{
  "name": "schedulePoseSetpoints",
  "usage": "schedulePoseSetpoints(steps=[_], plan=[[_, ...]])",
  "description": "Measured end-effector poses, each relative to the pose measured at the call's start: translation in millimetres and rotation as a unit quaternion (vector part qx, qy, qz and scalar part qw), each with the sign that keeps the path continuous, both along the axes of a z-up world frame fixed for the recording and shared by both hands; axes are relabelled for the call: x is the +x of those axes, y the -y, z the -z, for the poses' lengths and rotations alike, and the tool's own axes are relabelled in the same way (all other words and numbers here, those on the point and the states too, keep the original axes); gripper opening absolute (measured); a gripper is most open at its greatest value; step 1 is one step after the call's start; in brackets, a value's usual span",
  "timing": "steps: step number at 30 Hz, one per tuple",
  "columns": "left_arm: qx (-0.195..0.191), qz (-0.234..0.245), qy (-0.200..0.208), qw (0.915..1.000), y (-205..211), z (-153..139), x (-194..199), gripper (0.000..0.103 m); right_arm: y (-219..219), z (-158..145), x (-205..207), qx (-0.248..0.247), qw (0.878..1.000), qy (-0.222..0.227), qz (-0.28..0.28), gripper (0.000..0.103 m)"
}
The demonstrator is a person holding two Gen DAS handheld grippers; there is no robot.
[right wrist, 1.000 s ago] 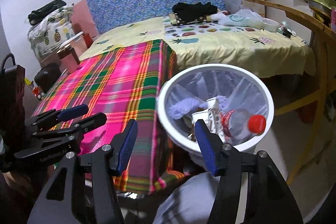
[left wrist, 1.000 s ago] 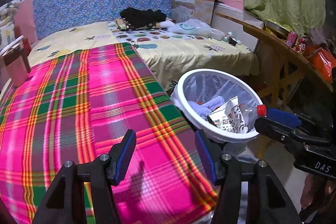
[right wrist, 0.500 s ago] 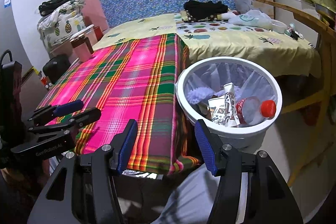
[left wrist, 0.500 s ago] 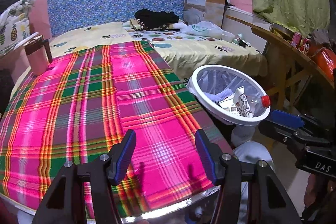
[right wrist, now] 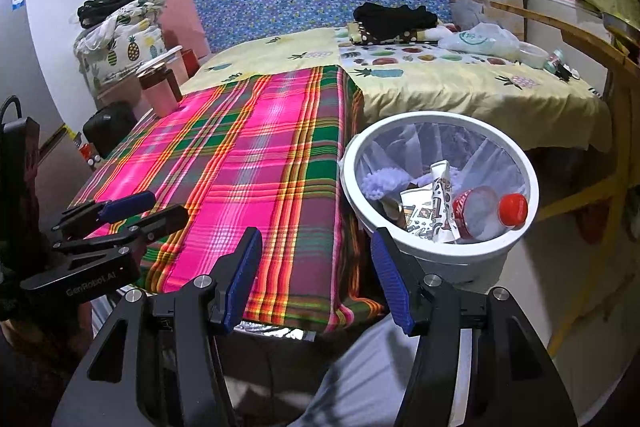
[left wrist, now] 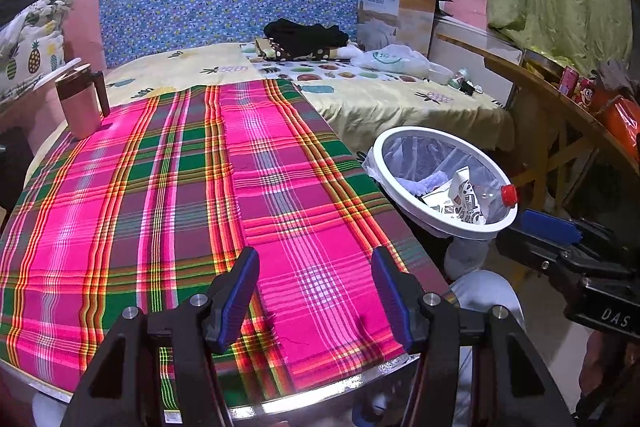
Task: Collect trash
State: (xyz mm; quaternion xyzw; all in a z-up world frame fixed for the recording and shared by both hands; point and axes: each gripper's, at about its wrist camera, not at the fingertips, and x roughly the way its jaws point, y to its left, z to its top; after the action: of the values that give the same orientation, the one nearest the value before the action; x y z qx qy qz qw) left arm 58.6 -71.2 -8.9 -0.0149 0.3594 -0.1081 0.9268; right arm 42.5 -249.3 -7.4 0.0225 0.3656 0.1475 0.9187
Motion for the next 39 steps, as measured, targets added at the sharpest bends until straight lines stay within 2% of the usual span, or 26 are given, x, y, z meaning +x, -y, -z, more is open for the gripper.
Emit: schedulePoseSetpoints(steps=[39], plan=[[0.0, -0.004, -0.002, 1.0, -3.4, 1.7, -1.6, 0.058, -5.5, -0.5, 0.2, -0.002, 1.0, 0.0, -0.001, 0.058]])
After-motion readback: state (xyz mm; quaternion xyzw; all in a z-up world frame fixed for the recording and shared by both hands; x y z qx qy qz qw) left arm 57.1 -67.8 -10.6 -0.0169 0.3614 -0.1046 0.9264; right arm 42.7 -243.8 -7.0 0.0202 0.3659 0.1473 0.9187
